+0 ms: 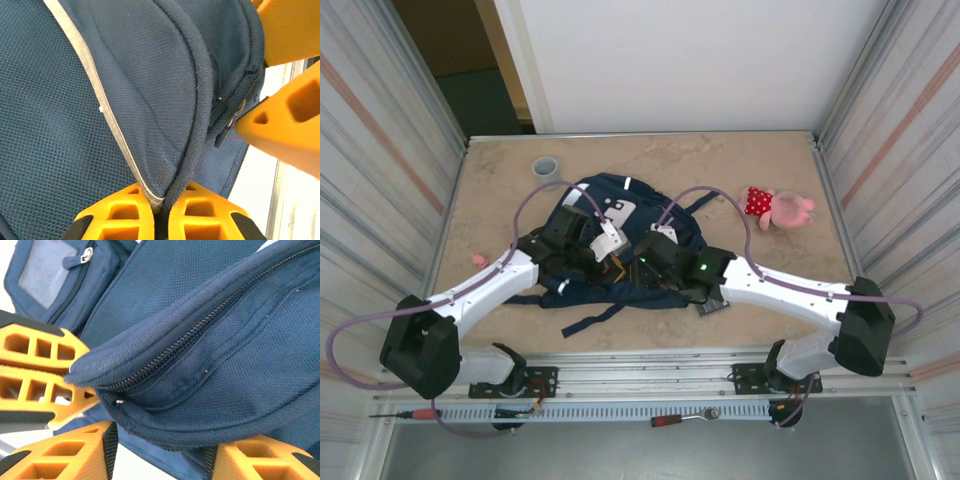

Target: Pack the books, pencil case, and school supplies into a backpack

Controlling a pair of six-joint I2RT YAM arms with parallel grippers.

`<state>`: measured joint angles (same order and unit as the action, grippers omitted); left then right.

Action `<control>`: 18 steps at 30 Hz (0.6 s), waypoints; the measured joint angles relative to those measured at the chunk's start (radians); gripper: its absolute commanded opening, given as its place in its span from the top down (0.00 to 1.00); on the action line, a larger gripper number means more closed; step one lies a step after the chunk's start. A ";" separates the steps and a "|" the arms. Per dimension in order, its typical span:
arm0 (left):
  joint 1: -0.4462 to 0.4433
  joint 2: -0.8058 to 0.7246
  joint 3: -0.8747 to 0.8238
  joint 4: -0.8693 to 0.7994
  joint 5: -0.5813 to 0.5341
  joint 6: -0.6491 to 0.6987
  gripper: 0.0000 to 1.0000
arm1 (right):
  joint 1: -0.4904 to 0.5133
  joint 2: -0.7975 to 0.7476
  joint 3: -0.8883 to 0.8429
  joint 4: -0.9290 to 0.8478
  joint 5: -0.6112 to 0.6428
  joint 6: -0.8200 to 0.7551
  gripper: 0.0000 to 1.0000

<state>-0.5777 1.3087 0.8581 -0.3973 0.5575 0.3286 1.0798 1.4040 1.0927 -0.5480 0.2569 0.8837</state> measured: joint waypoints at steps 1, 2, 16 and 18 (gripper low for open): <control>0.000 0.002 0.001 0.000 0.000 -0.003 1.00 | 0.008 0.016 0.013 -0.013 0.019 0.004 0.52; 0.000 0.003 0.003 -0.002 0.000 -0.005 1.00 | 0.013 0.031 0.024 -0.023 0.039 0.007 0.52; -0.005 0.021 0.032 0.002 0.026 -0.005 1.00 | 0.061 0.106 0.133 -0.209 0.224 0.111 0.78; -0.005 0.025 0.034 0.001 0.027 -0.005 1.00 | 0.062 0.105 0.133 -0.210 0.225 0.111 0.78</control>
<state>-0.5827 1.3338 0.8925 -0.3962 0.5842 0.3241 1.1416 1.5089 1.2259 -0.7582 0.4824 0.9947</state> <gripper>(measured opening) 0.070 0.227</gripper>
